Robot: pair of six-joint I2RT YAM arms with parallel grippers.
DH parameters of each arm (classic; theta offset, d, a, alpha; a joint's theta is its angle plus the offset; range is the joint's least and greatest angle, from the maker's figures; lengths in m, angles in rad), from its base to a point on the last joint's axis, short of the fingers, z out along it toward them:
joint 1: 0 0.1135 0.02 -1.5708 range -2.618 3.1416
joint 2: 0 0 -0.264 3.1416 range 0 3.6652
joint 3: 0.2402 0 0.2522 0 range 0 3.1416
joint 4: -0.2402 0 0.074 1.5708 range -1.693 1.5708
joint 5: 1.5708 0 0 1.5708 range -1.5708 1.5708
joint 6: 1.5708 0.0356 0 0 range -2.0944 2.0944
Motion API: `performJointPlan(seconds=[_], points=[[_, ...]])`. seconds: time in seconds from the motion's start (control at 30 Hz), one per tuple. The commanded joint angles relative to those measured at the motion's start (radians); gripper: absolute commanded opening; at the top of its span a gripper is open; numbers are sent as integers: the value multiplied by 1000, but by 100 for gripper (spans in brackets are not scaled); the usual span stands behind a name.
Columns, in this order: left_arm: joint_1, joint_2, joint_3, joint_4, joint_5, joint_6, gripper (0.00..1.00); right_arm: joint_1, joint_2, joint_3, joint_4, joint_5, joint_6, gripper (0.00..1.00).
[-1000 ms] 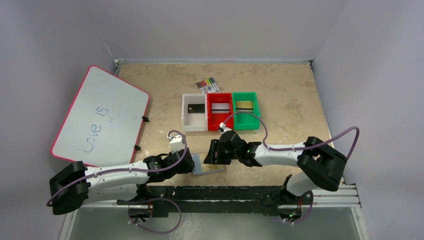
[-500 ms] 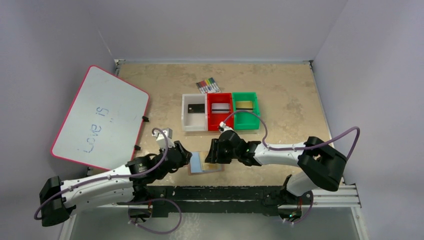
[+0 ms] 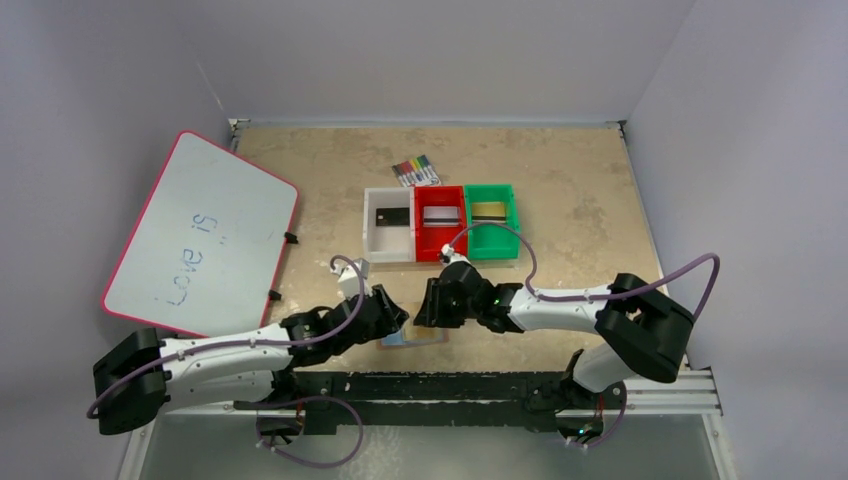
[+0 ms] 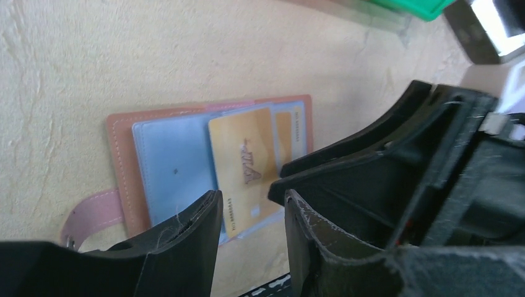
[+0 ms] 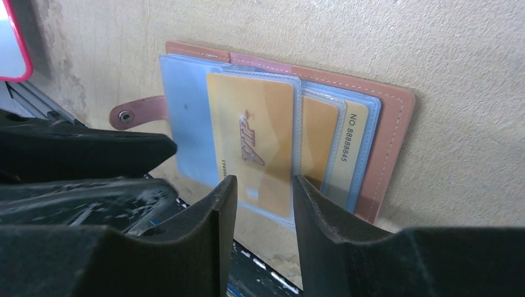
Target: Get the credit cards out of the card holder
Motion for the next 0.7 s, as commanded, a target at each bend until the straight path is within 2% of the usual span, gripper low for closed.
performJointPlan(seconds=[0.0, 0.3, 0.67], points=[[0, 35, -49, 151, 22, -57, 41, 6, -18, -16, 11, 33, 13, 40], [-1, 26, -127, 189, -7, -107, 41, 6, 2, -31, 22, 31, 20, 34], [-1, 65, -284, 456, 17, -158, 38, 6, 30, -45, 32, 26, 27, 33]])
